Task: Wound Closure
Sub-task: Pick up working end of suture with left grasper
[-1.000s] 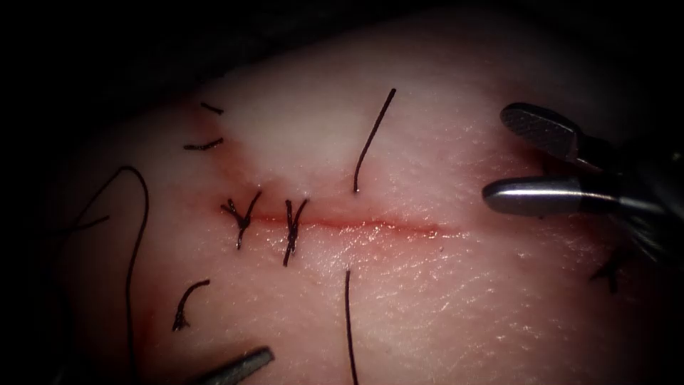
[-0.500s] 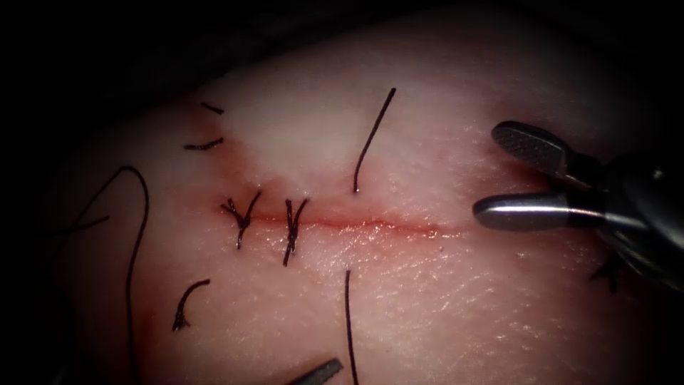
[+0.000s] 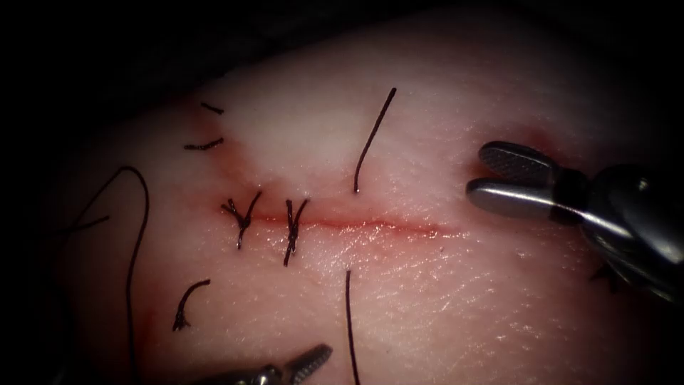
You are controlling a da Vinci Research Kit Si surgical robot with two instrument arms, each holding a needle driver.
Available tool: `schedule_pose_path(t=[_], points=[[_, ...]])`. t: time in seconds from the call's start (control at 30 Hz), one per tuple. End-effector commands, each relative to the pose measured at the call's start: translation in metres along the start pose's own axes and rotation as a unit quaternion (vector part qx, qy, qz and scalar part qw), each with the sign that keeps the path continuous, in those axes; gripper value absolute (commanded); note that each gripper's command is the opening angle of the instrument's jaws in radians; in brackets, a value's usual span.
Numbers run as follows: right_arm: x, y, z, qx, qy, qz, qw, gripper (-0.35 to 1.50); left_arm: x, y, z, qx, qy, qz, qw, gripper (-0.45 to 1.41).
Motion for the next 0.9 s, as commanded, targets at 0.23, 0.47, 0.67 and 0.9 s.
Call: schedule_pose_path(t=[0.23, 0.47, 0.67, 0.9], points=[[0.0000, -0.0004, 0.0016, -0.006, -0.006, -0.005, 1.000, -0.15, 0.0012, 0.0004, 0.0017, -0.014, 0.023, -0.061, 0.998, 0.98], [-0.0008, -0.0003, 0.0017, -0.017, -0.015, -0.010, 1.000, -0.27, 0.0020, 0.0008, 0.0018, -0.095, 0.046, -0.109, 0.988, 0.69], [-0.0009, -0.0004, 0.0019, -0.025, -0.016, -0.019, 0.999, -0.33, 0.0037, 0.0004, 0.0018, -0.167, 0.053, -0.127, 0.976, -0.45], [-0.0012, -0.0006, 0.0018, -0.027, -0.015, -0.026, 0.999, -0.35, 0.0067, -0.0016, 0.0000, -0.196, 0.080, -0.134, 0.968, -0.45]])
